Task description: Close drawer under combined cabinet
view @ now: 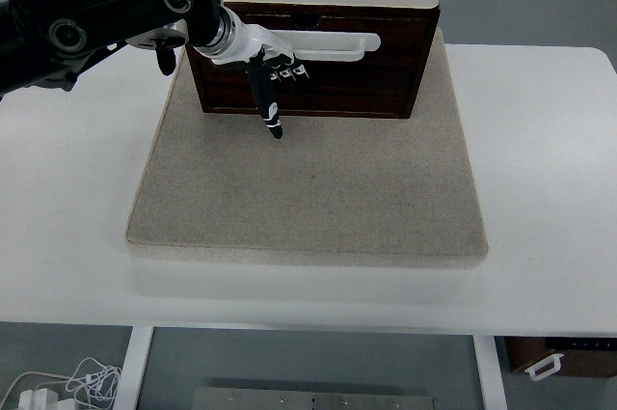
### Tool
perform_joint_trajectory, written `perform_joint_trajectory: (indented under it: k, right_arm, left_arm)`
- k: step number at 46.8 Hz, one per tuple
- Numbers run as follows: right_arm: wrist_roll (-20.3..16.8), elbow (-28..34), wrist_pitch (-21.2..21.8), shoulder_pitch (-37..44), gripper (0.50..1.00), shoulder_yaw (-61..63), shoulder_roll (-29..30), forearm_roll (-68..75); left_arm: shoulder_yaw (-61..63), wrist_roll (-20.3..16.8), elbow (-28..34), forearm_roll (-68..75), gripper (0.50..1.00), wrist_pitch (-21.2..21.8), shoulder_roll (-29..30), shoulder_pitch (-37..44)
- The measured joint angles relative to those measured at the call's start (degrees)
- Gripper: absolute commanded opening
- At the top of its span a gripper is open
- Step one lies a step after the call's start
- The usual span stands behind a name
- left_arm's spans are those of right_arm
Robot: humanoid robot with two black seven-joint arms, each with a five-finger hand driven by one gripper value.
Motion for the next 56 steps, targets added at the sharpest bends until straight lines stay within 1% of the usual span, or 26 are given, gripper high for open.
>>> perform_joint_trajectory:
  k: [10, 16, 19, 21, 23, 29, 36, 41, 51, 56]
  right_arm:
    - [0.01, 0.0, 0.0, 0.02, 0.952, 0.0, 0.0, 0.0]
    - [0.01, 0.0, 0.0, 0.01, 0.952, 0.0, 0.0, 0.01]
    - [0.01, 0.0, 0.0, 0.0, 0.952, 0.0, 0.0, 0.01]
    - [0.01, 0.0, 0.0, -0.01, 0.952, 0.0, 0.0, 0.01]
    - [0.0, 0.0, 0.0, 0.01, 0.952, 0.0, 0.0, 0.01]
    - [0.0, 0.0, 0.0, -0.01, 0.952, 0.0, 0.0, 0.02]
    - [0.01, 0.0, 0.0, 0.0, 0.952, 0.0, 0.0, 0.01]
    - [0.0, 0.0, 0.0, -0.02, 0.952, 0.0, 0.0, 0.01]
    - [0.0, 0.0, 0.0, -0.03, 0.952, 0.0, 0.0, 0.02]
    - [0.0, 0.0, 0.0, 0.0, 0.952, 0.0, 0.0, 0.02]
  left_arm:
    - [-0.93, -0.32, -0.36, -0.74, 0.996, -0.82, 0.06, 0.06]
    - [-4.13, -0.69, -1.23, -1.08, 0.996, -4.92, 0.02, 0.68]
    - [-5.58, -1.89, -1.85, -1.18, 0.996, -6.61, 0.01, 0.85]
    - [-6.48, -3.41, -2.27, -1.24, 0.996, -7.37, -0.03, 0.86]
    - [-7.47, -5.66, -2.5, -1.29, 0.996, -7.89, -0.08, 0.87]
    - [-10.71, -14.47, -2.64, -1.59, 0.996, -8.15, -0.43, 1.95]
    - [-16.01, -23.23, -2.37, -1.92, 0.996, -7.13, -0.39, 2.84]
    - [-20.81, -26.92, -2.09, -2.1, 0.996, -5.52, -0.31, 2.97]
    - [-31.8, -32.78, 0.28, -3.68, 0.996, -0.18, -0.22, 2.75]
    - [-36.86, -34.76, 1.35, -5.32, 0.996, 1.13, 0.04, 2.12]
